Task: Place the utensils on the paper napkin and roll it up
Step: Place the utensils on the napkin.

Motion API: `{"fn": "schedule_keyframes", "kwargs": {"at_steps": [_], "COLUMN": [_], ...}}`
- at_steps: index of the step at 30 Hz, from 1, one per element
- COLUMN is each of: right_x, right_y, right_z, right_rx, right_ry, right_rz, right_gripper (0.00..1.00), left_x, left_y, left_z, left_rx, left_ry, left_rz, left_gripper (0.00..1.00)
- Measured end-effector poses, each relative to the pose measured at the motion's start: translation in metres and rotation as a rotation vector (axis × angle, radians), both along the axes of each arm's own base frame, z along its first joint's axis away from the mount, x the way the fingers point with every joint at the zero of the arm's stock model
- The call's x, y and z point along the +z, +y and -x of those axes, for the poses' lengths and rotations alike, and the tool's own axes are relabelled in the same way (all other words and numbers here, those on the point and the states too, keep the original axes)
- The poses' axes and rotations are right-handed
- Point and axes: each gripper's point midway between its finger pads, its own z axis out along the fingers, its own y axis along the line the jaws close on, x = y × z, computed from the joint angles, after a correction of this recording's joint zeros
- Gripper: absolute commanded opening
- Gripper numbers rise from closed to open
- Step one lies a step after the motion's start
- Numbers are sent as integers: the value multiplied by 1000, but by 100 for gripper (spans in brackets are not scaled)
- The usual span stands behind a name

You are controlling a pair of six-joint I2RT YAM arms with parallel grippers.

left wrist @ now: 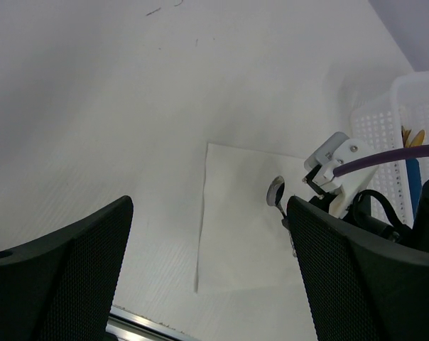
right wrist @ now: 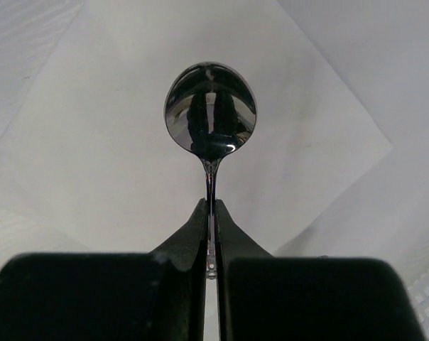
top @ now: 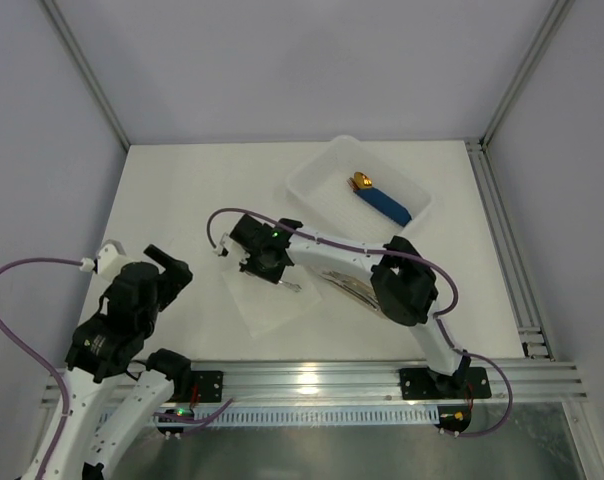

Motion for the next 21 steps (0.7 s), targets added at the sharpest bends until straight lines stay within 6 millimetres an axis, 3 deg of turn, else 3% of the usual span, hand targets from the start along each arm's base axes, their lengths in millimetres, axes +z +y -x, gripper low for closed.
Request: {"fn": "schedule_keyframes", "kwargs": {"at_steps": [21], "right_x": [-24], "right_y": [5], "right_z": [-12], "right_rx": [40], "right_ry": [-20], "right_rz": [63], "right_gripper": [4], "left_x": [10], "left_y": [1], "left_z": [2], "left_rx": [-4], "left_ry": [-38], "left_rz": [10], "left_gripper": [90]}}
